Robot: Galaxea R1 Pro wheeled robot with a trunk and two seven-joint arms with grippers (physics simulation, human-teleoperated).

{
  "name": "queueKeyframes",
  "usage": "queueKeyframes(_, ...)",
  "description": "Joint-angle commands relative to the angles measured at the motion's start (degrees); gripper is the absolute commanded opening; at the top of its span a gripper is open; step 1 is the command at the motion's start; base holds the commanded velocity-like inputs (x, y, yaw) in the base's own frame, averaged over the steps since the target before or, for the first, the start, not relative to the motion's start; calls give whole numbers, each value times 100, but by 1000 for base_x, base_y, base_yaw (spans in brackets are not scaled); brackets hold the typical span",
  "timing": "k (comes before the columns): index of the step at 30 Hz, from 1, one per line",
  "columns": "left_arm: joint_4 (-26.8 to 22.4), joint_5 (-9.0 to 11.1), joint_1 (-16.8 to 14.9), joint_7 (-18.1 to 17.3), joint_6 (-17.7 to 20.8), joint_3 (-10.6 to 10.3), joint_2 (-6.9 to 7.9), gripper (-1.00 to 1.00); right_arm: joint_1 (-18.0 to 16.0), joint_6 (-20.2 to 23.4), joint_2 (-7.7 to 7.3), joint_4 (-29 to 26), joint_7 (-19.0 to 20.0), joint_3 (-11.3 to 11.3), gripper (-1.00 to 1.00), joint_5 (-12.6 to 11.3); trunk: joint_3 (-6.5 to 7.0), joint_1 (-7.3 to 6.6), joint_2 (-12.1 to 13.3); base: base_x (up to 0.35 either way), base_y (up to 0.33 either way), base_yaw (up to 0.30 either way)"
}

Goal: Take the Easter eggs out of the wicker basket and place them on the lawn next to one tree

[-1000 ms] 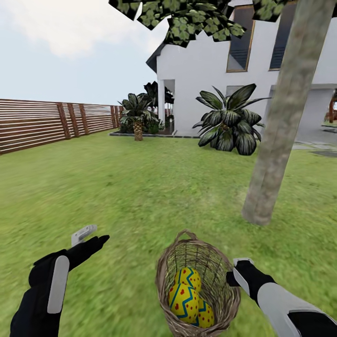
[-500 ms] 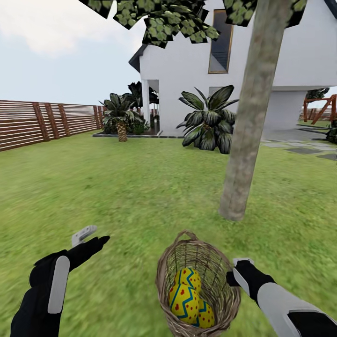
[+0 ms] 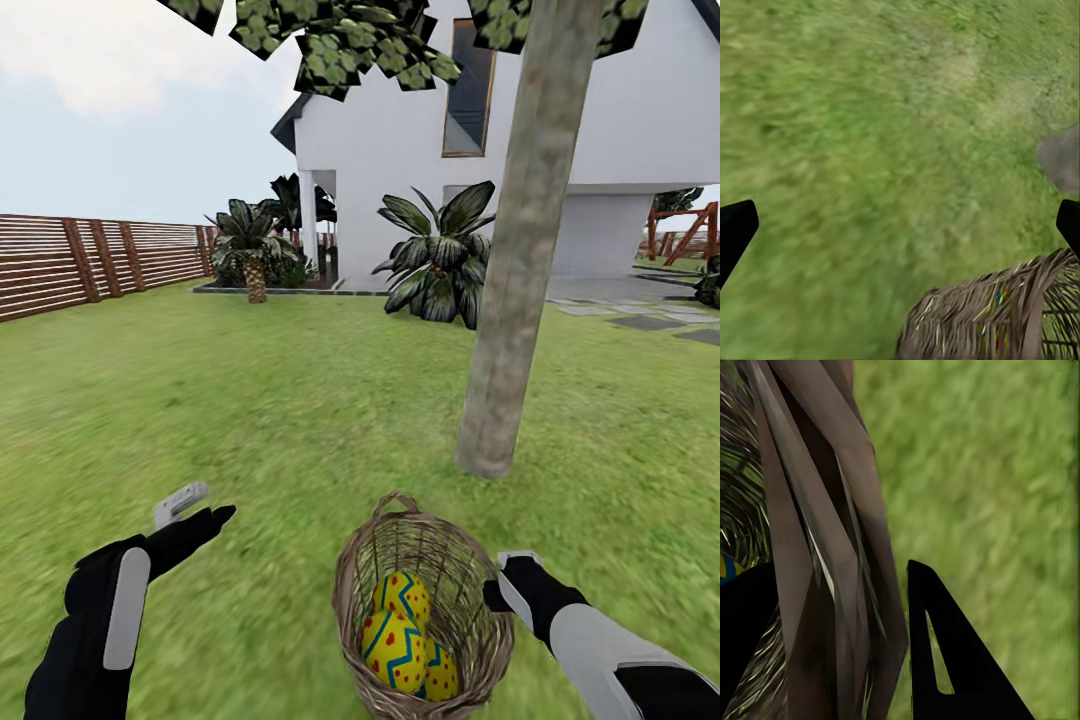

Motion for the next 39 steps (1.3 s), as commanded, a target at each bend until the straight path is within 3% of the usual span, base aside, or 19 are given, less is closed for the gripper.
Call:
queueKeyframes(1,1,42,-6,21,30,11,-5,100,-2,30,-1,-13,-8,-2,-100,-37,-6,2,-3,314,-126,0)
queueKeyframes(29,60,42,-6,30,12,19,-5,100,-2,41,-20,-13,11,-19,-100,-48,-6,2,-3,279,-212,0)
queueKeyframes(30,60,42,-6,27,12,19,-5,100,-2,64,-56,-11,4,-92,-100,-64,-6,2,-3,263,-239,0)
queueKeyframes(33,60,42,-6,21,12,20,-5,100,-2,73,-241,-18,-4,-862,-100,-64,-6,2,-3,261,-240,0)
queueKeyframes(34,60,42,-6,21,12,22,-5,100,-2,74,-270,-20,-6,-973,-100,-64,-6,2,-3,260,-240,0)
queueKeyframes(39,60,42,-6,21,12,27,-5,100,-6,82,-306,-18,-16,-1089,-100,-61,-6,2,-3,256,-240,0)
